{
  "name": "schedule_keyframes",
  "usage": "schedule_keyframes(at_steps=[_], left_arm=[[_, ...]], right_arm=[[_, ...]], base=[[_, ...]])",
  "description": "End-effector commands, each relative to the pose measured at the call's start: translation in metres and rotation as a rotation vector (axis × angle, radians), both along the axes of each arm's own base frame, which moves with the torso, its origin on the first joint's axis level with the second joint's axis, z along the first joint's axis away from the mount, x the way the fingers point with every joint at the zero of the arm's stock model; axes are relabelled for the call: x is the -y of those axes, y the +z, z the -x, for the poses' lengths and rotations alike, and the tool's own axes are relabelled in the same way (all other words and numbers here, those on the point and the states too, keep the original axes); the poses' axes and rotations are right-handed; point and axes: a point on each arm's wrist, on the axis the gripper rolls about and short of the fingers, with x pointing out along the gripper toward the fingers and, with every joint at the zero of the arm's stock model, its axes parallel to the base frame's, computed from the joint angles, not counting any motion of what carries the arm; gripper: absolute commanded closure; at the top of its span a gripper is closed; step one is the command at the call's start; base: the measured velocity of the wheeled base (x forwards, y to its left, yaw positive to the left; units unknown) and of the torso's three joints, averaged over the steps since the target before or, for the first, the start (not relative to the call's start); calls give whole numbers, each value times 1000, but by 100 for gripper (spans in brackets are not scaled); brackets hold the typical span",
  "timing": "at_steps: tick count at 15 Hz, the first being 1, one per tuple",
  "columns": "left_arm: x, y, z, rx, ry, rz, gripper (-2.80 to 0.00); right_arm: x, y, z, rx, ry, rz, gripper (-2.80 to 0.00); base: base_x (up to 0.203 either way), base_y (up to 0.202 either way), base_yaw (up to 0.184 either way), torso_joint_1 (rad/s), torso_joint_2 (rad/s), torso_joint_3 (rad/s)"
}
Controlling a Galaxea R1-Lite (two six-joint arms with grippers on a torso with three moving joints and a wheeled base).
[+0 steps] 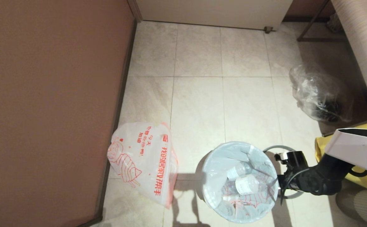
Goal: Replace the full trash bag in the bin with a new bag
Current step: Place the trash bag on the floor
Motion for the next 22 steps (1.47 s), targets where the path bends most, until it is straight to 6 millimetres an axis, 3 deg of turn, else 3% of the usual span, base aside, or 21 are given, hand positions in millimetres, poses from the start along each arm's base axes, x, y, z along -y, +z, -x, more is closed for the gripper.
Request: schedule_keyframes(at_steps=[1,5,7,8,15,19,22], left_arm=[[0,0,0,1,1,0,0],[0,0,0,-1,1,0,0],[0,0,0,1,1,0,0],[0,0,0,1,1,0,0],[0,0,0,1,1,0,0],[0,0,0,1,1,0,0],[0,0,0,1,1,0,0]], right_arm=[[-1,4,4,3,-10,-8,-280],[1,20,24,-5,-22,-19,-280],[1,19,24,-11,-23,-16,-280],[1,16,24,-17,-21,-15,0],[1,9,20,-24,-23,-20,0],[-14,33,39,-4,29,-27,0],[-32,63,56,59,71,-56,0]], base=[[0,0,0,0,0,0],[0,0,0,0,0,0],[0,0,0,0,0,0],[0,0,0,0,0,0],[0,0,0,0,0,0],[0,0,0,0,0,0],[0,0,0,0,0,0]])
